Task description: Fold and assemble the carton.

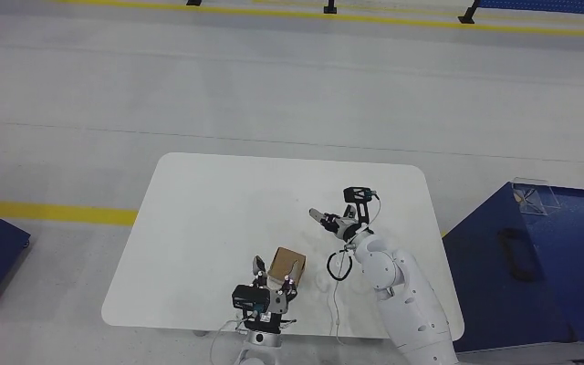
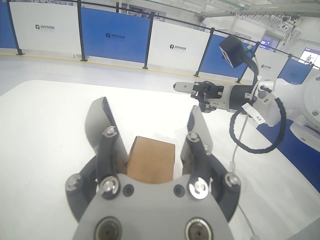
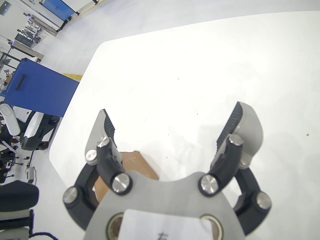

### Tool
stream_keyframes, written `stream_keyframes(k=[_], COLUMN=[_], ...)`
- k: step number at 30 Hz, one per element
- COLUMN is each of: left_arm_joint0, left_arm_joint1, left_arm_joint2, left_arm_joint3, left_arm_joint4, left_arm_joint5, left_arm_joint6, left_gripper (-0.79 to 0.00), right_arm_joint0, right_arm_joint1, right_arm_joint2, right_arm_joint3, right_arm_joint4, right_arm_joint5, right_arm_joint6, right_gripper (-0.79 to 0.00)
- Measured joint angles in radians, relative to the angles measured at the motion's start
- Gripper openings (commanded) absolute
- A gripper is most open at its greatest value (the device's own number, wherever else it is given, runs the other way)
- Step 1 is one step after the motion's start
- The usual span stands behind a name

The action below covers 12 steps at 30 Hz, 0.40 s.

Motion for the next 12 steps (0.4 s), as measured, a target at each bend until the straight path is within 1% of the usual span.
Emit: stream_keyframes(k=[1,2,5,7,12], left_arm_joint0=[0.000,0.000,0.000,0.000,0.000], left_arm_joint1=[0.000,0.000,0.000,0.000,0.000], left_arm_joint2=[0.000,0.000,0.000,0.000,0.000], left_arm_joint3=[0.000,0.000,0.000,0.000,0.000], left_arm_joint4=[0.000,0.000,0.000,0.000,0.000], left_arm_joint5=[0.000,0.000,0.000,0.000,0.000], left_arm_joint6=[0.000,0.000,0.000,0.000,0.000], left_gripper=[-0.115,-0.082,-0.020,-0.003,-0.001], right_arm_joint0=[0.000,0.000,0.000,0.000,0.000], right_arm_joint1=[0.000,0.000,0.000,0.000,0.000], right_arm_joint2=[0.000,0.000,0.000,0.000,0.000], right_arm_joint3=[0.000,0.000,0.000,0.000,0.000], right_arm_joint4=[0.000,0.000,0.000,0.000,0.000], right_arm_joint5=[0.000,0.000,0.000,0.000,0.000], right_arm_joint6=[0.000,0.000,0.000,0.000,0.000], right_gripper=[-0.001,0.000,0.000,-0.001,-0.001])
